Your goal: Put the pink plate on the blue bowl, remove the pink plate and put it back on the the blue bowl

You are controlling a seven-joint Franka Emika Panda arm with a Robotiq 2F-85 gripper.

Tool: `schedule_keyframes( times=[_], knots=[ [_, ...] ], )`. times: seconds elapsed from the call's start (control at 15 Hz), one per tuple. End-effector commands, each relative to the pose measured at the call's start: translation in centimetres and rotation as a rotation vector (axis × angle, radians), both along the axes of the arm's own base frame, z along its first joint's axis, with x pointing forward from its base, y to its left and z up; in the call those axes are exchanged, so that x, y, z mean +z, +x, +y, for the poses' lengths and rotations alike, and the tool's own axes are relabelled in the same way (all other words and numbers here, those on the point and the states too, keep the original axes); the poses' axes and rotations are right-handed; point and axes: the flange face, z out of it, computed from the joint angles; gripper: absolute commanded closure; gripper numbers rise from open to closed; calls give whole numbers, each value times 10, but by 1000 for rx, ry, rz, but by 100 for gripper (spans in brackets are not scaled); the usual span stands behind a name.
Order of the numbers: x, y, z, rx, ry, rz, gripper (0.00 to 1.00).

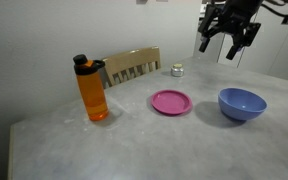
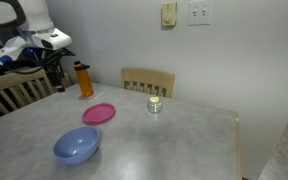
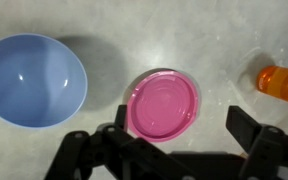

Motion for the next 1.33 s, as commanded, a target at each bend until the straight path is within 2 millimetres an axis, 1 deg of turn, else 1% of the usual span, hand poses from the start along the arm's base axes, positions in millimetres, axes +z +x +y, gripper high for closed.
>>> schedule_keyframes(
  times=[0.0, 0.13, 0.2, 0.4, 0.47, 0.53, 0.6, 0.87, 0.93, 1.07, 1.13, 1.27],
  knots=[
    [-34, 42, 3, 3, -34, 70, 0],
    [-50, 61, 5, 6, -57, 109, 0],
    [-55, 68, 8, 14, -67, 124, 0],
    [-80, 90, 19, 50, -68, 175, 0],
    [-68, 72, 14, 30, -62, 136, 0],
    [-74, 77, 17, 34, -61, 143, 0],
    [-77, 77, 17, 35, -62, 145, 0],
    [-71, 77, 16, 32, -62, 135, 0],
    [-66, 74, 17, 51, -86, 124, 0],
    [-73, 76, 20, 128, -102, 116, 0],
    [-73, 78, 23, 163, -109, 113, 0],
    [-82, 86, 33, 140, -162, 122, 0]
  ],
)
